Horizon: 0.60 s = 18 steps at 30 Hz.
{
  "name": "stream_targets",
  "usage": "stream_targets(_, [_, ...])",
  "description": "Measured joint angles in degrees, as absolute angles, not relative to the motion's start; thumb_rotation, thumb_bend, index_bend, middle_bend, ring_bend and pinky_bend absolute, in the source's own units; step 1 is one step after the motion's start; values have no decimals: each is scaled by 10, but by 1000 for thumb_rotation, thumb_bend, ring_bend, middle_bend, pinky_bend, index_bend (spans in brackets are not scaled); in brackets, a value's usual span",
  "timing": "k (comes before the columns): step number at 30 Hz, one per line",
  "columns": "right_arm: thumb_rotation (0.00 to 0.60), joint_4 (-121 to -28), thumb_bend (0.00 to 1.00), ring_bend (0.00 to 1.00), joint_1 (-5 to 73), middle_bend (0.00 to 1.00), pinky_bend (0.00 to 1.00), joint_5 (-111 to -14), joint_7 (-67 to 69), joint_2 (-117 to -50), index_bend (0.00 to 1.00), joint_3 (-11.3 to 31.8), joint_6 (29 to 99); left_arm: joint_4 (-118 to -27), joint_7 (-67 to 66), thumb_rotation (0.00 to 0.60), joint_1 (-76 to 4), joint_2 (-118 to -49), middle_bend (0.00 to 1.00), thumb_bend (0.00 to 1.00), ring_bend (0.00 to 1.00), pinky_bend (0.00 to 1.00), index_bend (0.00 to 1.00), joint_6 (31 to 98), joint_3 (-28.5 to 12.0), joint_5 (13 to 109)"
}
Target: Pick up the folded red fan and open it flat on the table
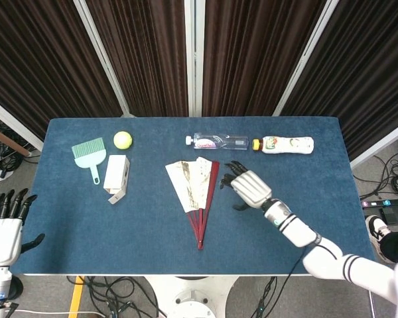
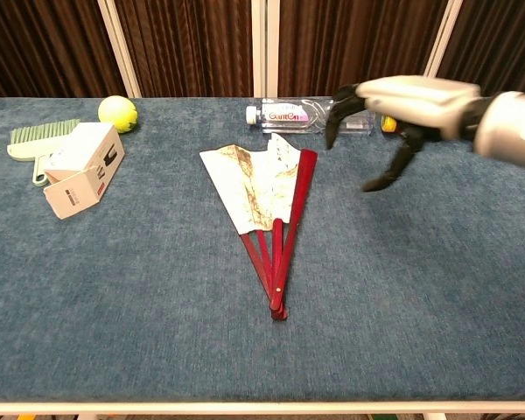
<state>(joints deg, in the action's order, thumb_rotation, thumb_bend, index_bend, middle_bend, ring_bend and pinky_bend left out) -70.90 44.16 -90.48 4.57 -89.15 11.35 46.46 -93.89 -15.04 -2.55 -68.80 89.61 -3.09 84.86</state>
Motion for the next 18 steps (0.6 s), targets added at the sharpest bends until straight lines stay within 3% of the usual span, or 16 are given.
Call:
stream_targets(10, [600, -513, 52, 62, 505, 320, 57, -845, -7, -1075, 414, 126, 441, -929, -138, 600, -29, -693, 88, 0, 0, 66, 179, 886, -34, 839])
stream_targets(18, [600, -409, 134, 62, 515, 320, 37, -845, 28, -1143, 414, 116, 476, -925, -127, 600, -30, -694, 89, 0, 0, 66, 179, 881, -36, 834])
